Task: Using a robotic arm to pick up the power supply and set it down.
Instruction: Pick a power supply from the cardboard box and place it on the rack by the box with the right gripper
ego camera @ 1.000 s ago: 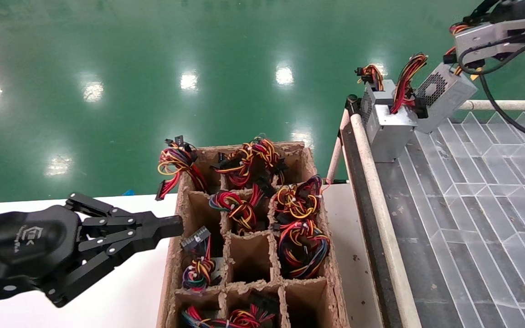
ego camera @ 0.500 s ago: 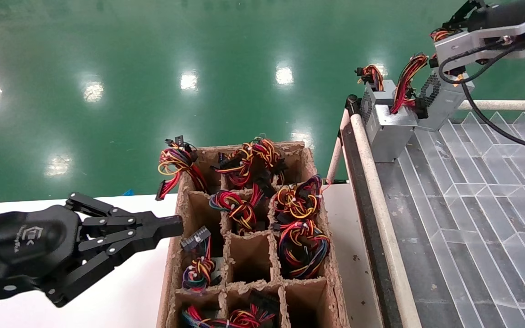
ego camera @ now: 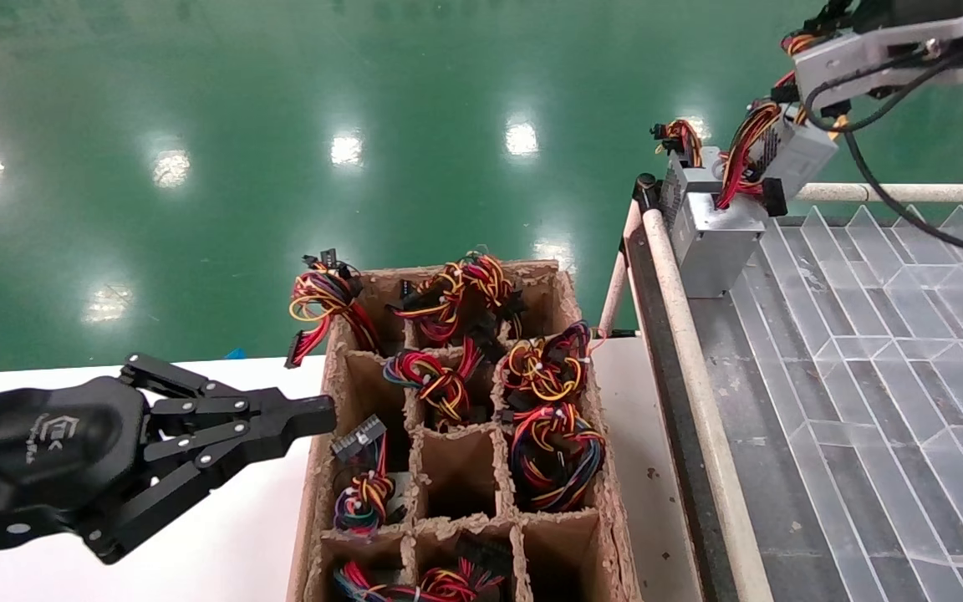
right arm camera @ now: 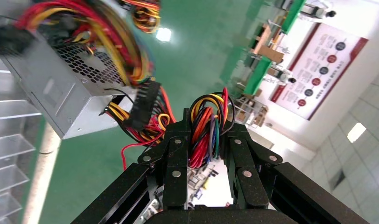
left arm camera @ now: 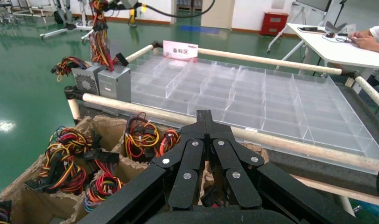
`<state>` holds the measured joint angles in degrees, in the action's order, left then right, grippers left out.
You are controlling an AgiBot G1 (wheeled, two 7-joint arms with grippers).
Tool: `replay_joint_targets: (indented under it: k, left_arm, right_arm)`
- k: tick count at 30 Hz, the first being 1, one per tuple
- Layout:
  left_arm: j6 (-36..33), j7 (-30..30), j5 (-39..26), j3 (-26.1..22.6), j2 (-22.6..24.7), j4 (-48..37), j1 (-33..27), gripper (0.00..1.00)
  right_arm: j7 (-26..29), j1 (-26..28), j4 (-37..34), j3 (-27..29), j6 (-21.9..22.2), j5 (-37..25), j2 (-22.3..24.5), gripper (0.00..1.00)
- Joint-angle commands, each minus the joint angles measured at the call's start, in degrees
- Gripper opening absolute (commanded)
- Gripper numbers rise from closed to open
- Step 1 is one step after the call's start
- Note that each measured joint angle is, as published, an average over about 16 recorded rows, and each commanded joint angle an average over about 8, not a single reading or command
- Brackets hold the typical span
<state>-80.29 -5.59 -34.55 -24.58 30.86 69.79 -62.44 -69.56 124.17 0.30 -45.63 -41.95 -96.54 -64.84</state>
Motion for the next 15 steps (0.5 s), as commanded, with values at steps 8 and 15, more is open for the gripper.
replay_joint_targets:
  k: [8, 15]
  left_arm:
    - [0.0, 0.0, 0.0, 0.0, 0.0, 0.0, 0.0, 0.0]
    - [0.0, 0.0, 0.0, 0.0, 0.0, 0.0, 0.0, 0.0]
  right_arm:
    - [-0.03, -1.83, -0.57, -0.21, 1.81, -0.29, -0.47, 0.0]
    - [-0.26, -2.35, -0.45, -0.6, 3.5, -0.86, -0.63, 0.0]
